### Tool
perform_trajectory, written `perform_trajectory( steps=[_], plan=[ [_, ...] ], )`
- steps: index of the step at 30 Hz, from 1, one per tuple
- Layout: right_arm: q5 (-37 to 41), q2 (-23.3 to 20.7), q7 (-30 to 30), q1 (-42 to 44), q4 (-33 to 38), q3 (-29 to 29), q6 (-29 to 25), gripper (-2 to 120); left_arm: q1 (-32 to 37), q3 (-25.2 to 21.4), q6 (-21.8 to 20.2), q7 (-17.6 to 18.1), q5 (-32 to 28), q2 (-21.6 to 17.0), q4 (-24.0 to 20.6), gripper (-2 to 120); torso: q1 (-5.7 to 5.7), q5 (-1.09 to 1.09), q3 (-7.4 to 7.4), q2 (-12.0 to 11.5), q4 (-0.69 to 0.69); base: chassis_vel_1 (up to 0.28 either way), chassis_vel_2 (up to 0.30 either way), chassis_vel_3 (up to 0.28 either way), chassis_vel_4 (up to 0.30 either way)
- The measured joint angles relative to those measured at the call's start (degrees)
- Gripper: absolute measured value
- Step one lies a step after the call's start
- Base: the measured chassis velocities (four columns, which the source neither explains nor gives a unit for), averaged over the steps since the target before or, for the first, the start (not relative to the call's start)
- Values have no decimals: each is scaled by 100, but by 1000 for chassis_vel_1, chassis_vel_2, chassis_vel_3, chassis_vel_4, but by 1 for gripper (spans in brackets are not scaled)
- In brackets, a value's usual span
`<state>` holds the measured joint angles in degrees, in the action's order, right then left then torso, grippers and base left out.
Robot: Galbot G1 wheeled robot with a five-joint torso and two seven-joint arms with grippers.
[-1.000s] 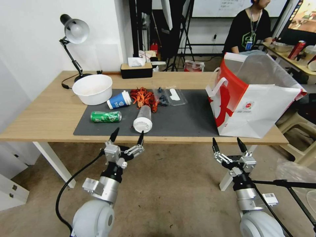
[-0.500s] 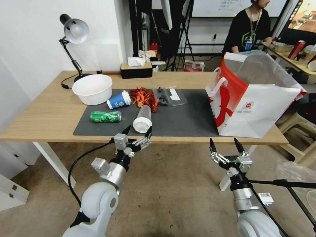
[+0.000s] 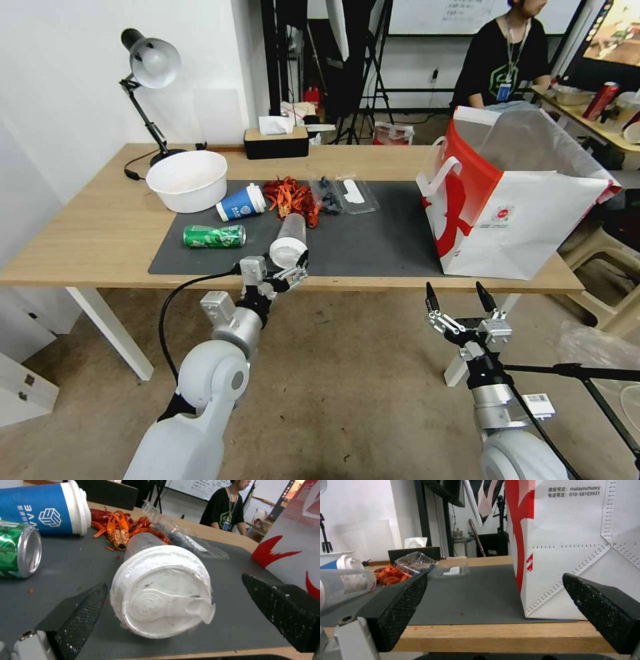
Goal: Pick up the trash from the table and place it into the takeout bag.
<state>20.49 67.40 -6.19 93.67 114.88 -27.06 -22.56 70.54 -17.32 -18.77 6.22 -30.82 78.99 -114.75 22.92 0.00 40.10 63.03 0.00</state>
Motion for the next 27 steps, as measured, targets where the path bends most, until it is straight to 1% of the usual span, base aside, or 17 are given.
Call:
perform_trajectory(
  steps=[9, 18, 27],
  plan=[
    [-45, 26, -19, -23, -25, 2, -5, 100, -204, 129, -23, 160, 14, 46, 124, 100, 0, 0, 0, 0, 0, 0, 0, 0, 0],
    [-70, 49, -43, 12, -26, -41, -8, 100, -458, 323, -108, 479, 36, 112, 298, 100, -1, 0, 0, 0, 0, 0, 0, 0, 0],
    [-122, 87, -50, -20, -61, -31, -19, 100, -562, 419, -186, 573, 194, 101, 467, 100, -1, 0, 0, 0, 0, 0, 0, 0, 0]
  ],
)
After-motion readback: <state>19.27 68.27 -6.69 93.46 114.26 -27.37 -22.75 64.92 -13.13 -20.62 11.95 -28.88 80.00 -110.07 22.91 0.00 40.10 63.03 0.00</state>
